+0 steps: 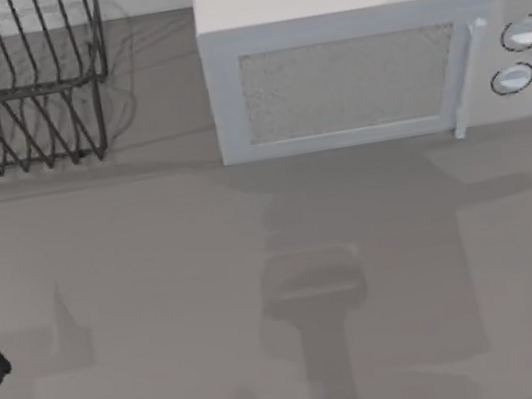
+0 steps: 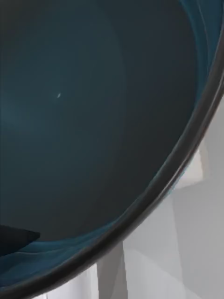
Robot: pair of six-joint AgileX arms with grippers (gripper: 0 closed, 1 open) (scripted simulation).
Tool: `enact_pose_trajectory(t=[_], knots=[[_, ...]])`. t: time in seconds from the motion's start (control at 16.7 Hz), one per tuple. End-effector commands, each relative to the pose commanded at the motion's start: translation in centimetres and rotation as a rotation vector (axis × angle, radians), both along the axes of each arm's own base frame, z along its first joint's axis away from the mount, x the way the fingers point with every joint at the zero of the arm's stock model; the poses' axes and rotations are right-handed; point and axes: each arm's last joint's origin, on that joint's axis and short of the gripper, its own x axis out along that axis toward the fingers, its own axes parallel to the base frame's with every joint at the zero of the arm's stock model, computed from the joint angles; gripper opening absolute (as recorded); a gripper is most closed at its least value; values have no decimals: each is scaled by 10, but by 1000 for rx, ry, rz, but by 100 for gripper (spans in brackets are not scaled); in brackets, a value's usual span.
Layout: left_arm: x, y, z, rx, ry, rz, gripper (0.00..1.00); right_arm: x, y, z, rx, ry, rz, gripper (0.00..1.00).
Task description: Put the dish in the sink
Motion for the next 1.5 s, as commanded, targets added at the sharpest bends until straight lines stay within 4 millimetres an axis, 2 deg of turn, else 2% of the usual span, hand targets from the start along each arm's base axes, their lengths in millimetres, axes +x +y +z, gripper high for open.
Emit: enact_pose_trajectory(t=[0.18, 0.42, 0.72, 1.14, 1.32, 1.5], knots=[[0, 0, 0, 0, 0, 0, 100, -11, -37, -29, -79, -166, -60, 0], [0, 0, 0, 0, 0, 0, 100, -40, -64, -55, -177, -315, -133, 0], [0, 0, 0, 0, 0, 0, 100, -63, -71, -62, -241, -410, -180, 0], [0, 0, 0, 0, 0, 0, 100, -61, -71, -66, -240, -411, -177, 0], [0, 0, 0, 0, 0, 0, 100, -55, -76, -87, -236, -404, -174, 0], [0, 0, 0, 0, 0, 0, 100, -49, -80, -124, -238, -405, -175, 0]])
